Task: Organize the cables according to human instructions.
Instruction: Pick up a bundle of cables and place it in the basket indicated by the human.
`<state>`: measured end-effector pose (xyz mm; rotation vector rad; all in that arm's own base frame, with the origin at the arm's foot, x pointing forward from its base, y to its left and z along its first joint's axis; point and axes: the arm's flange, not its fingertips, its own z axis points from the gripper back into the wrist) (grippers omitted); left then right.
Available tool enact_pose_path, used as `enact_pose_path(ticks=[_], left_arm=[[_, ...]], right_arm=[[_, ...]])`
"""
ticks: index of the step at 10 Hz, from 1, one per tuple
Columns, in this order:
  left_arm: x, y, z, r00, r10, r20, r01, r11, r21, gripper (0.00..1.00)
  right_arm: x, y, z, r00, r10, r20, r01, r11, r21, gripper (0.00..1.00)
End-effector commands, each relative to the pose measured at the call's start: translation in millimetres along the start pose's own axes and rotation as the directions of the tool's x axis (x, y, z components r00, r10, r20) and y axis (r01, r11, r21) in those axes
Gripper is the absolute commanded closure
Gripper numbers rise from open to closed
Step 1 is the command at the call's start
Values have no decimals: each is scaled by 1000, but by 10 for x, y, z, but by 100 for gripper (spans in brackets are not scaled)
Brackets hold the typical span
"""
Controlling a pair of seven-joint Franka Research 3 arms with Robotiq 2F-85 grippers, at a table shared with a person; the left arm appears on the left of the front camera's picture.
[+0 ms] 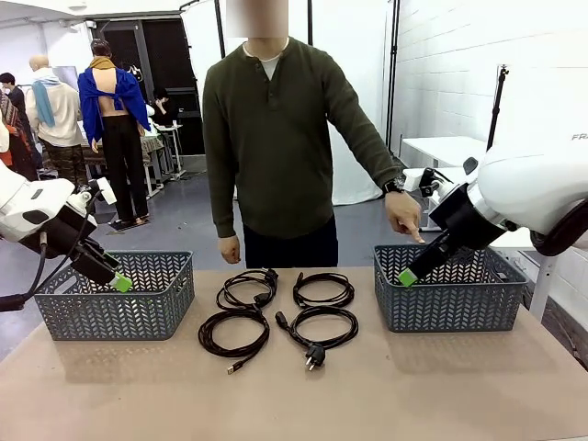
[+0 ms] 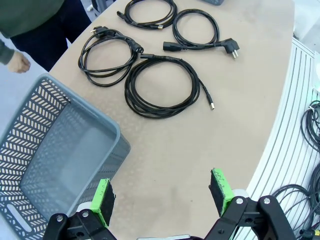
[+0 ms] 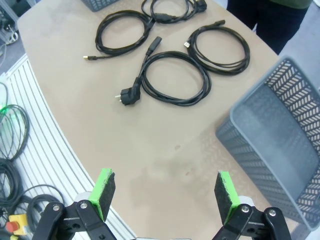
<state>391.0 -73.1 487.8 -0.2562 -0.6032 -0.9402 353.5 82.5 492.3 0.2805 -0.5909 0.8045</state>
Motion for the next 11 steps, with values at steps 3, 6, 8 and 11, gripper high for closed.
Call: enact_pose_path(ticks=[3,6,8,11], left_arm=[[-14,18,11,1000,-3,14,3,1000,-16,0],[-14,18,11,1000,-3,14,3,1000,-16,0],[-14,18,11,1000,-3,14,3,1000,-16,0],[-14,18,11,1000,-3,14,3,1000,-16,0]], right_arm=[[384,81,-321,992,-75,-97,74,997,-17,0],[694,139,-734,986,-78,-149,71,996,-52,0],[927,158,-1049,980,-66,-185,56,997,-61,0],[1106,133,-1346,966,-50,-253,32,997,-76,0]])
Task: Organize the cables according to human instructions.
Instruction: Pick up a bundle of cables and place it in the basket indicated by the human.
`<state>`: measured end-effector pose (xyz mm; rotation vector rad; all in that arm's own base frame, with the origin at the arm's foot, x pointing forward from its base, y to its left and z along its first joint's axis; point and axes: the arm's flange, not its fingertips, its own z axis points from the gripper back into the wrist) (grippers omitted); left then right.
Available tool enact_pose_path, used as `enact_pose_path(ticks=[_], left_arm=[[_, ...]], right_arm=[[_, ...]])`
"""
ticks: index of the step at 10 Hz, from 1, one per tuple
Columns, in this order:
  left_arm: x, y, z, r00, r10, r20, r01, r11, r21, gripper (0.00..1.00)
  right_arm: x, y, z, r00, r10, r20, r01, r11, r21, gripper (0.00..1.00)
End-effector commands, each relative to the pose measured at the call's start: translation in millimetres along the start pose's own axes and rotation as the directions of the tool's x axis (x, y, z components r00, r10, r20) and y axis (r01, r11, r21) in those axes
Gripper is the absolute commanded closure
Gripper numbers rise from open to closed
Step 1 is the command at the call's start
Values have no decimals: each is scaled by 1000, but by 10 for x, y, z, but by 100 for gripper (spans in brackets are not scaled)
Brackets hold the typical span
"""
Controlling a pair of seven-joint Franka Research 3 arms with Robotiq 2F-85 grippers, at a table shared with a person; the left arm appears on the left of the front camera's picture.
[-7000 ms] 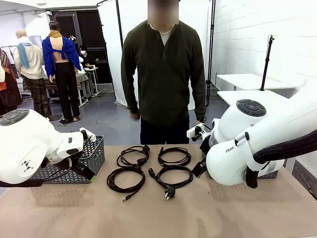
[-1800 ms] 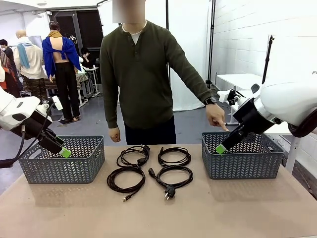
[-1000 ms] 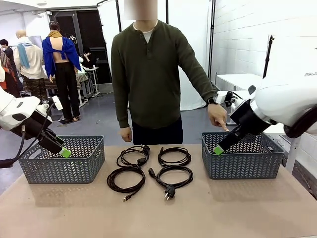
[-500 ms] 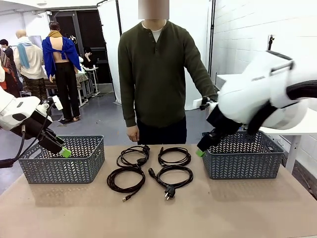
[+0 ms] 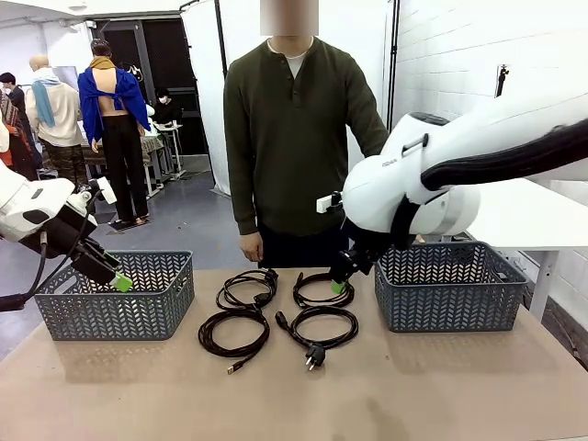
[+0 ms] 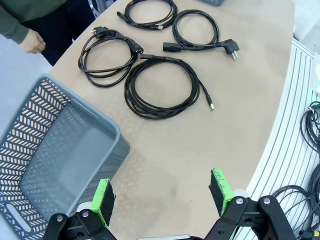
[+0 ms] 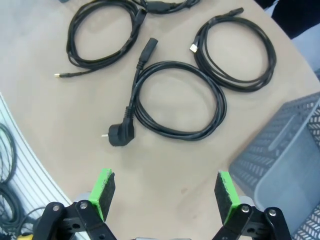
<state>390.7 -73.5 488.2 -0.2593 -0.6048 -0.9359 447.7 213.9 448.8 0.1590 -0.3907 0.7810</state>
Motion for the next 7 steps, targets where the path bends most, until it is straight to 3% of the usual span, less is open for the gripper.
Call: enact_pose_path(ticks=[1,2,7], left_arm=[[-18,22,8,1000,-8,12,8,1000,-16,0],[-18,22,8,1000,-8,12,8,1000,-16,0],[-18,22,8,1000,-8,12,8,1000,-16,0]], right_arm=[[94,-1,-89,999,-9,-46,7,1000,-26,0],[0,0,0,1000,0,0,0,1000,0,0],[0,0,0,1000,0,0,0,1000,0,0]])
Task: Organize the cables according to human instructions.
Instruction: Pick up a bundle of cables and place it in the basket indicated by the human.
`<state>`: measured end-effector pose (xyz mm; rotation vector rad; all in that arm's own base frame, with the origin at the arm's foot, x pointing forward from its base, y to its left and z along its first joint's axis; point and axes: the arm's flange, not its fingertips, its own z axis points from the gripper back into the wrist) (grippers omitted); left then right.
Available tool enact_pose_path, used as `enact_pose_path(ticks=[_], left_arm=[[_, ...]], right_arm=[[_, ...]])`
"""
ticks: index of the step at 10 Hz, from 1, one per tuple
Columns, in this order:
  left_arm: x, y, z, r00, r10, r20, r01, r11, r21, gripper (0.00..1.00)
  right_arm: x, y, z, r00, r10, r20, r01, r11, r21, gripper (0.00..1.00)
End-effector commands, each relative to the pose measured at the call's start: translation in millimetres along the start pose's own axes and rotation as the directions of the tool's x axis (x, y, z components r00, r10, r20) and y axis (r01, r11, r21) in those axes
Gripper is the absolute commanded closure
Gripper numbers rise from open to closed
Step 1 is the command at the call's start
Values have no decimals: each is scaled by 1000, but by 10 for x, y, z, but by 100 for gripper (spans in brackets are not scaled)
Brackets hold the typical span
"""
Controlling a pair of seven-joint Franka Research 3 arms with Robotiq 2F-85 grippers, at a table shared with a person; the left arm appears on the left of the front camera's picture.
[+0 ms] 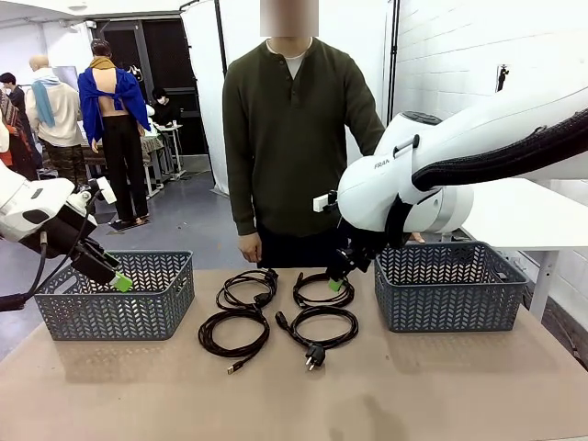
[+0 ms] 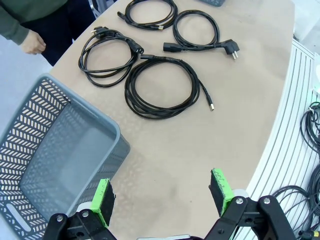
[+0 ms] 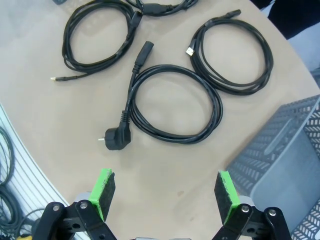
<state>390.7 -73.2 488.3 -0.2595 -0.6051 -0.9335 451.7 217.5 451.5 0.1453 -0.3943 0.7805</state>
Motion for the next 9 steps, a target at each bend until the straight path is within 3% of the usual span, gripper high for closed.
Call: enact_pose_path(ticks=[1,4,6,9], left_arm=[[-17,21,6,1000,-10,11,10,1000,-16,0],[-17,21,6,1000,-10,11,10,1000,-16,0],[-17,21,6,1000,-10,11,10,1000,-16,0],[-17,21,6,1000,-10,11,10,1000,-16,0]], right_arm=[[-59,3,-3,1000,-2,2,2,1000,13,0],[-5,-2,-3,1000,-1,-1,1,1000,0,0],[206,38,-92,998,-60,-36,61,998,27,0],[480,164,-315,995,-43,-87,46,998,32,0]])
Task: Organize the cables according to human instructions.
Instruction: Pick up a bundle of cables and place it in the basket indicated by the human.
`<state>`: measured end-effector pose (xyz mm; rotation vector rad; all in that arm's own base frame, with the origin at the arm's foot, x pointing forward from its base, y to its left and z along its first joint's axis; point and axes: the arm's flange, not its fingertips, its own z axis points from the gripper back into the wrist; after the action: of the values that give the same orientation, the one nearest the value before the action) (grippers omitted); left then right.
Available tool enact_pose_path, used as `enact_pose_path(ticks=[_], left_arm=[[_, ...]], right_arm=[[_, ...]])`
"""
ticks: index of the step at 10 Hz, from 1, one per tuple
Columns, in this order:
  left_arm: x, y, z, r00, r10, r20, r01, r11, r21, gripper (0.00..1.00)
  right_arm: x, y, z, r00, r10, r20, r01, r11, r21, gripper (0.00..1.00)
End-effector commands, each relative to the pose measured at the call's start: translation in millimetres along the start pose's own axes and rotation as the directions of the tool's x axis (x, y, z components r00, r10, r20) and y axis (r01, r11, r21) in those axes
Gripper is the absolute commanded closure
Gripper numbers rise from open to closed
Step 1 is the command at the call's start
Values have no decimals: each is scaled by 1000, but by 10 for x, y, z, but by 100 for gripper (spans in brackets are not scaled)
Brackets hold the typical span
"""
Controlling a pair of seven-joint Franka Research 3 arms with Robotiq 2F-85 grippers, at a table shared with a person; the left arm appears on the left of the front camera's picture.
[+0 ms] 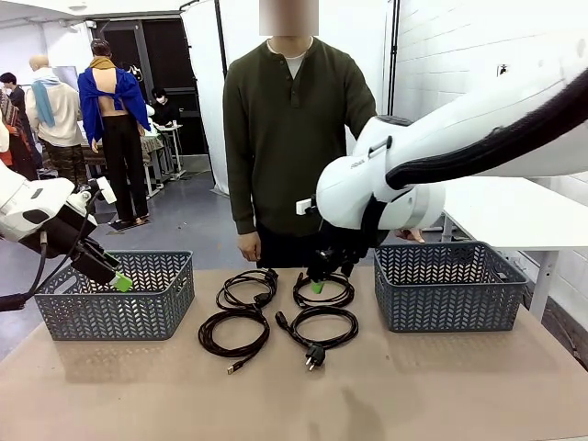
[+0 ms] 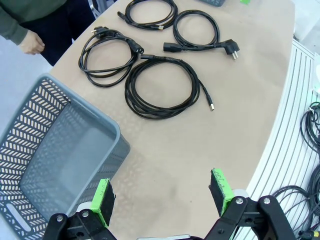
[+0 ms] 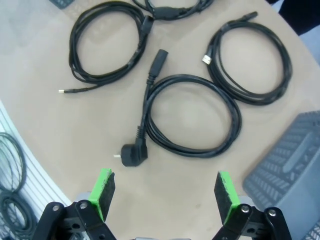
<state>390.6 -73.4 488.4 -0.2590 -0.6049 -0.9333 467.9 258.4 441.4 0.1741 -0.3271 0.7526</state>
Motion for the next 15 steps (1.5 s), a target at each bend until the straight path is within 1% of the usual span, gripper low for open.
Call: enact_pose_path(ticks=[1,3,4,6,7,10,13,15], left_arm=[[-18,23,6,1000,-10,11,10,1000,-17,0],[-18,23,6,1000,-10,11,10,1000,-17,0],[-18,23,6,1000,-10,11,10,1000,-17,0],[-18,23,6,1000,-10,11,10,1000,-17,0],[-18,23,6,1000,-10,11,10,1000,-17,0],[-18,23,6,1000,-10,11,10,1000,-17,0],[-18,23,6,1000,-10,11,10,1000,-17,0],[-18,23,6,1000,-10,11,10,1000,-17,0]], right_arm=[[228,32,-147,998,-2,-56,1,1000,-15,0],[345,101,-341,998,-14,-65,12,999,-41,0],[388,148,-494,996,-12,-84,7,998,-54,0],[435,200,-702,994,-1,-113,-4,999,-40,0],[444,223,-792,991,-1,-133,-2,1000,-25,0],[435,254,-1030,988,9,-155,-12,1000,-16,0],[381,232,-1247,987,20,-160,-25,999,-30,0],[387,239,-1358,982,27,-187,-31,999,-20,0]])
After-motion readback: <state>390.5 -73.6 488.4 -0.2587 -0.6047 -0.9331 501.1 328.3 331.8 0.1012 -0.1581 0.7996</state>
